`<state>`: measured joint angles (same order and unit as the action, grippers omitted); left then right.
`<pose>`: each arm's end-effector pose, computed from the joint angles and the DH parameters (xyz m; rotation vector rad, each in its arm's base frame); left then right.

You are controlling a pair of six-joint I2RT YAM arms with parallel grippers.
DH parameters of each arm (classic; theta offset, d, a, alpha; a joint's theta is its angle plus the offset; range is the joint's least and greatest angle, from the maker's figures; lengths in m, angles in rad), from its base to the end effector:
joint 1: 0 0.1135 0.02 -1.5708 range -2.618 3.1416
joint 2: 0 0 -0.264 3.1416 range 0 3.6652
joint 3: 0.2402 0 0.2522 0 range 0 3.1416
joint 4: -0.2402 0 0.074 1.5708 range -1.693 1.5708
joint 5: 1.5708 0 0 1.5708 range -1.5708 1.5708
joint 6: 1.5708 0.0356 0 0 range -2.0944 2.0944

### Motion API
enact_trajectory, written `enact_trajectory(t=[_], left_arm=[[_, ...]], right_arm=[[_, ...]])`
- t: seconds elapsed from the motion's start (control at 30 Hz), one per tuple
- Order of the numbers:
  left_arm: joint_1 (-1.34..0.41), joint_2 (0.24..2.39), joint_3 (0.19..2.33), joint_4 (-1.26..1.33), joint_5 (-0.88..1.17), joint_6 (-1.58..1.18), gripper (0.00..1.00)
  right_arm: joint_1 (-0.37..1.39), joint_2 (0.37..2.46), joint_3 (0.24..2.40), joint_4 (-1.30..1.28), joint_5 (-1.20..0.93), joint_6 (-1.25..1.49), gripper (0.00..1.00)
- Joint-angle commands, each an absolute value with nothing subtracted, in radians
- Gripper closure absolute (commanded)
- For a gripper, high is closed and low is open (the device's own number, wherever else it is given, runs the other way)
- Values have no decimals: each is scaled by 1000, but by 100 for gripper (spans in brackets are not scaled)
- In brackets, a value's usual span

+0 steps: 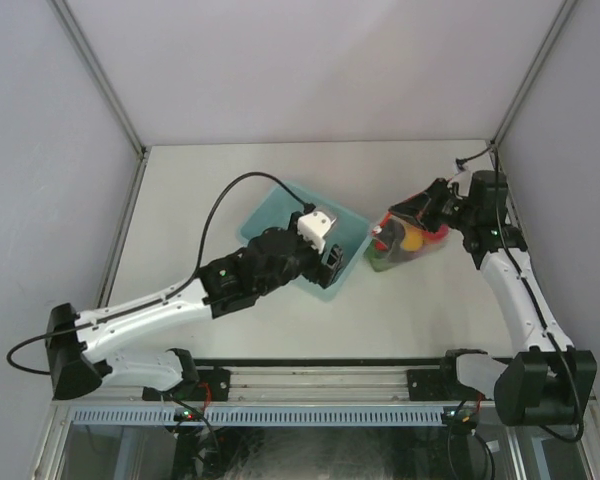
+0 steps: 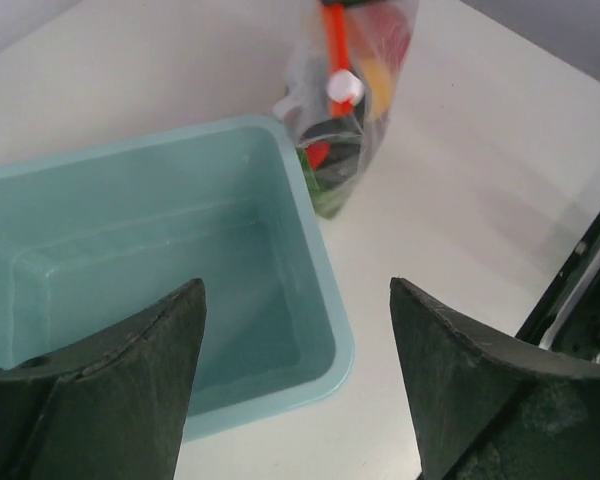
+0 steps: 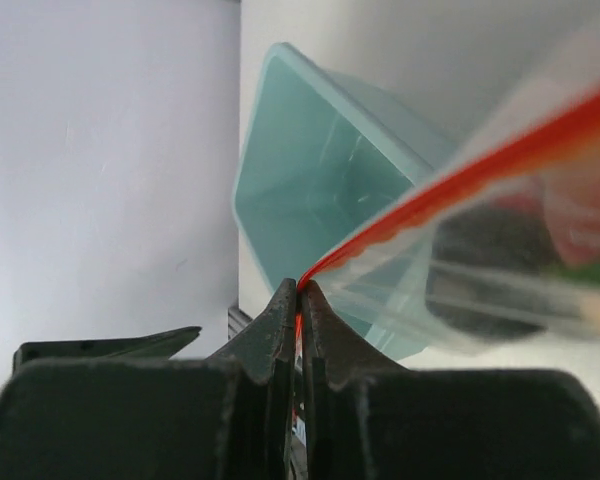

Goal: Open the zip-top bag and remove the fake food
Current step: Pick up the zipper food storage bag at the center of the board.

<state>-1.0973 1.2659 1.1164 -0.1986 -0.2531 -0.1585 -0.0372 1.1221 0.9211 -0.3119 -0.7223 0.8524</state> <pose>0.1419 -0.2575 0.3512 0.7256 1.8143 -0.6010 0.2459 0.0144 0.3118 0.4922 2.1257 1.2325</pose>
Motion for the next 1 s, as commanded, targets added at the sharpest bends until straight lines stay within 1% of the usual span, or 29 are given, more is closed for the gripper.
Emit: enact_trajectory(t=[0.0, 0.17, 0.3, 0.43, 0.53, 0.63, 0.73, 0.87, 0.97], left_arm=[[-1099, 1123, 934, 86, -191, 17, 22], [-1099, 1023, 710, 313, -201, 117, 20], [-1100, 974, 568, 476, -274, 213, 16], [-1093, 932, 479, 602, -370, 258, 11], [-1046, 918, 464, 621, -374, 252, 11], [-959, 917, 456, 621, -291, 203, 15], [-888, 941, 463, 623, -195, 182, 21], [-874, 984, 489, 623, -99, 187, 27], [-874, 1005, 494, 631, -42, 169, 29]], right_arm=[[82, 1182, 1038, -237, -717, 883, 100], [203, 1292, 1111, -205, -696, 892, 100], [277, 1361, 1141, -151, -705, 933, 100], [357, 1415, 1163, -47, -723, 998, 100], [399, 1444, 1185, 0, -726, 1030, 100], [420, 1464, 1186, 33, -728, 1052, 100], [428, 1474, 1186, 32, -734, 1054, 100], [422, 1461, 1175, 42, -737, 1059, 100], [416, 1444, 1164, 47, -733, 1063, 100]])
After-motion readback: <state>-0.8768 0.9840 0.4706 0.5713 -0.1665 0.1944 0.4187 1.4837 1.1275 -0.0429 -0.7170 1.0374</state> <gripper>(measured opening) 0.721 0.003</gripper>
